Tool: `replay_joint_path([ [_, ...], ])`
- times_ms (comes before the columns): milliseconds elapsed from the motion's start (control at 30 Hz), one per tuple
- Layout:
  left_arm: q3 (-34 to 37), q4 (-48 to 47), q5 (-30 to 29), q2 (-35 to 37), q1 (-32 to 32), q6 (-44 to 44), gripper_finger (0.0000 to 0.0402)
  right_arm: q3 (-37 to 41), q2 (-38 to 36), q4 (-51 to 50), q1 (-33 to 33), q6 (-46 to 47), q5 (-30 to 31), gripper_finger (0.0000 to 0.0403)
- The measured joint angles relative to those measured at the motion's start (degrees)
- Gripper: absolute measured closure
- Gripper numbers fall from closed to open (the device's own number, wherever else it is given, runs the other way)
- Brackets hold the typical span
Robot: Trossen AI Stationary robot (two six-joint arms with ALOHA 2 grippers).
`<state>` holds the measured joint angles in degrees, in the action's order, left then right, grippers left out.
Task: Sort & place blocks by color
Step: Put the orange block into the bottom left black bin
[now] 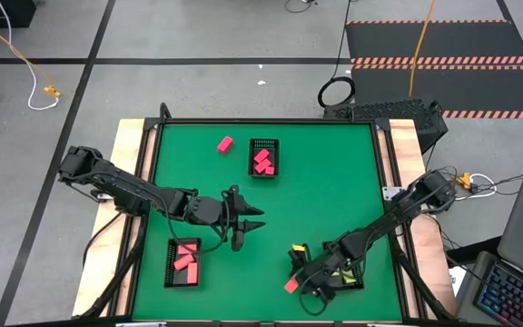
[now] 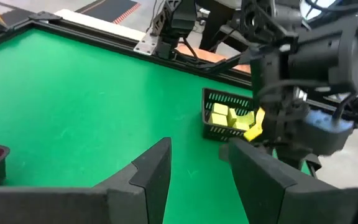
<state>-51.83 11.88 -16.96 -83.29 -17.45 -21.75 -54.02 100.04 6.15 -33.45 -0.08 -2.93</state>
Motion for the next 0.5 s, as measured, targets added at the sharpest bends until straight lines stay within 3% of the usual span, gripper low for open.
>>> replay_joint_path([
  [200,0.0,0.0,0.0,0.0,-0.8,-2.0,0.0238,0.0,1.2,0.0,0.1,-0.1,3.1,0.0111],
  [500,0.0,0.0,0.0,0.0,-2.1,-2.5,0.0238,0.0,1.2,0.1,1.1,-0.4,2.9,0.0123],
])
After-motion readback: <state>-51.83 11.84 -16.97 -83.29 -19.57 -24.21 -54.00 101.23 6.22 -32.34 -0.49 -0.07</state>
